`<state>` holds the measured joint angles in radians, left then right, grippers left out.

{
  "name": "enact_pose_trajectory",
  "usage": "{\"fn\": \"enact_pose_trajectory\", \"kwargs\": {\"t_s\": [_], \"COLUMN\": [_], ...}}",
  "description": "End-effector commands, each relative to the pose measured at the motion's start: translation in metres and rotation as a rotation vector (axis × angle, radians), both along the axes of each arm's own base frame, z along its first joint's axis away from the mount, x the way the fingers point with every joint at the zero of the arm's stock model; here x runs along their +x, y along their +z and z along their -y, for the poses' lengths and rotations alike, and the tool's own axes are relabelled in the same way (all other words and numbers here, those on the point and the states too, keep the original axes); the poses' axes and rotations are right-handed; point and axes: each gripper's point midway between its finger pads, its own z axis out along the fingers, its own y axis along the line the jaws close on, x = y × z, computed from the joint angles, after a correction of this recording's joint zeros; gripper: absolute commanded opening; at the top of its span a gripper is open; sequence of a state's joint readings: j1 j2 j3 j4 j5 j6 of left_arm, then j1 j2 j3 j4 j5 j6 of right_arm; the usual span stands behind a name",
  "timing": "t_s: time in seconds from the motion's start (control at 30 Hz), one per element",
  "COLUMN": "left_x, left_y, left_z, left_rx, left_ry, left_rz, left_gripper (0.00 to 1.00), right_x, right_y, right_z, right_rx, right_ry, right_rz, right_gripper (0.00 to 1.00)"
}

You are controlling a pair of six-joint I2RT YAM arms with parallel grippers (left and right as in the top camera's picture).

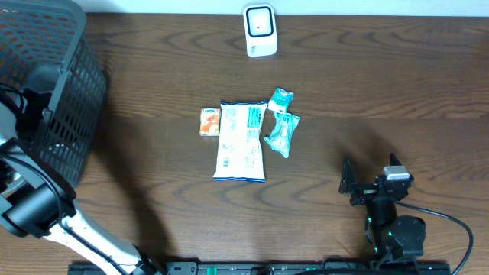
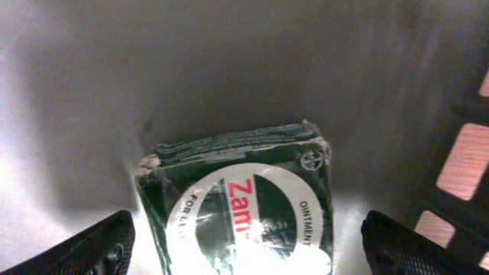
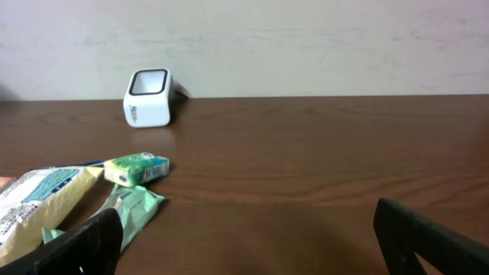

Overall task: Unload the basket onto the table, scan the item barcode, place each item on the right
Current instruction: 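Close the left gripper on the Zam-Buk tin and lift it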

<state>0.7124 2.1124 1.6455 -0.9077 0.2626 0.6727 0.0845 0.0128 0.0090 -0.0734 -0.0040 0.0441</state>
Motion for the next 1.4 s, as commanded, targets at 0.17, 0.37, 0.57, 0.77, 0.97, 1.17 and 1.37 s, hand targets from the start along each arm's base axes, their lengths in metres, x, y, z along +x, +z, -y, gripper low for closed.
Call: {"fn": "enact_pose_trajectory", "kwargs": {"t_s": [0.17, 0.37, 0.57, 0.77, 0.97, 1.17, 1.37], "left_x": [-0.007, -0.016, -0.021, -0.015, -0.006, 0.002, 0.008], "left_y": [-0.015, -0.033, -0.037, -0.032, -0.011, 0.027, 0.096], "left_z": [0.002, 0.006, 0.0, -0.005, -0.008, -0.014, -0.015], "left_rx": [-0.016, -0.038, 0.001, 0.011, 0.027, 0.067, 0.123], "left_ry": [-0.01, 0.0, 0.007, 0.082, 0.124, 0.206, 0.295], "left_rz": [-0.04, -0.089, -0.122, -0.1, -0.046, 0.038, 0.193], "left_gripper": [0.89, 0.88, 0.83, 0.7, 0.64, 0.64, 0.64], "right_x": [0.0, 0.0, 0.0, 0.0, 0.0, 0.0, 0.0], "right_y": [-0.001, -0.001, -0.001, -0.001, -0.001, -0.001, -0.001], "right_z": [-0.002, -0.002, -0.002, -0.002, -0.002, -0.002, -0.002], "right_rx": [-0.007, -0.007, -0.007, -0.007, -0.007, -0.007, -0.007], "right_ry": [0.01, 0.01, 0.01, 0.01, 0.01, 0.01, 0.01], "right_rz": [0.001, 0.001, 0.001, 0.001, 0.001, 0.001, 0.001], "right_gripper": [0.99, 0.99, 0.99, 0.99, 0.99, 0.99, 0.99]}}
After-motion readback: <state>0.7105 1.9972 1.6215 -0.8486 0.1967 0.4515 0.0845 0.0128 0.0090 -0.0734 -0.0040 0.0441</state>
